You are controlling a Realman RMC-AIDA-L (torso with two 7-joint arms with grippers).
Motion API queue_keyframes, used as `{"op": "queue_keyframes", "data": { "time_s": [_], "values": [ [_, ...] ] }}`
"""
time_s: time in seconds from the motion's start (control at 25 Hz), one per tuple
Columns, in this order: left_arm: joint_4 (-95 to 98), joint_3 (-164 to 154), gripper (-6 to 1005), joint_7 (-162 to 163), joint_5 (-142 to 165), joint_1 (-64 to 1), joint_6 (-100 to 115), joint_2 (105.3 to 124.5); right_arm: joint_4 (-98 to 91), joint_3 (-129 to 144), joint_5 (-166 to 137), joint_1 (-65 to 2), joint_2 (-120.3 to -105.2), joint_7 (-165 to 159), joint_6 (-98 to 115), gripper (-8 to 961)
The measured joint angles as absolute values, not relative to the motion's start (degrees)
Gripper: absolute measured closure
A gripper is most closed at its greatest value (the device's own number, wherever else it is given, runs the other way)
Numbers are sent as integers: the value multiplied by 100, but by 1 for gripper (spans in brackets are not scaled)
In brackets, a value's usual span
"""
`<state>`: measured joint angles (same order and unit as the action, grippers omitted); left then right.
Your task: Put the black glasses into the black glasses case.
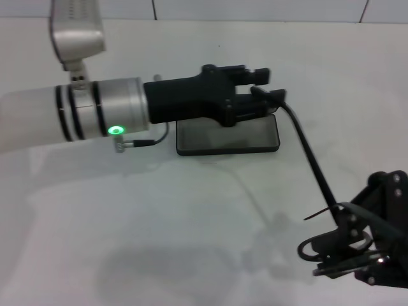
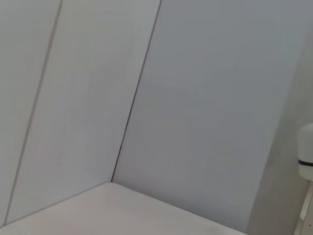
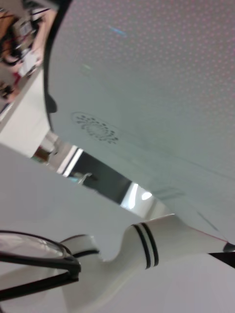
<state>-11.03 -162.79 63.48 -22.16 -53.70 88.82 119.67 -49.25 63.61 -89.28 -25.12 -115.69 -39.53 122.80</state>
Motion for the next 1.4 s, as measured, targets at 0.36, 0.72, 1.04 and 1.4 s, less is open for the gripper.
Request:
{"op": "queue_keyframes", "data": {
  "time_s": [0.36, 0.72, 1.04, 1.4],
  "values": [
    [-582, -16250, 436, 5456, -2581, -5296, 9041, 11947, -3905, 6433, -9002, -3008, -11527, -4014, 11715, 795],
    [-576, -16272, 436, 4864, -2661, -5102, 9867, 11942, -3788, 6404, -9037, -3030, -11530, -4616, 10924, 791],
    [-569, -16289, 435, 4657, -2486, -5153, 9898, 11944, -3787, 6406, -9037, -2994, -11505, -4907, 10452, 787],
    [-654, -16249, 436, 4657, -2302, -5241, 9839, 11943, -3839, 6424, -9046, -2999, -11469, -4916, 10291, 783]
  ]
}}
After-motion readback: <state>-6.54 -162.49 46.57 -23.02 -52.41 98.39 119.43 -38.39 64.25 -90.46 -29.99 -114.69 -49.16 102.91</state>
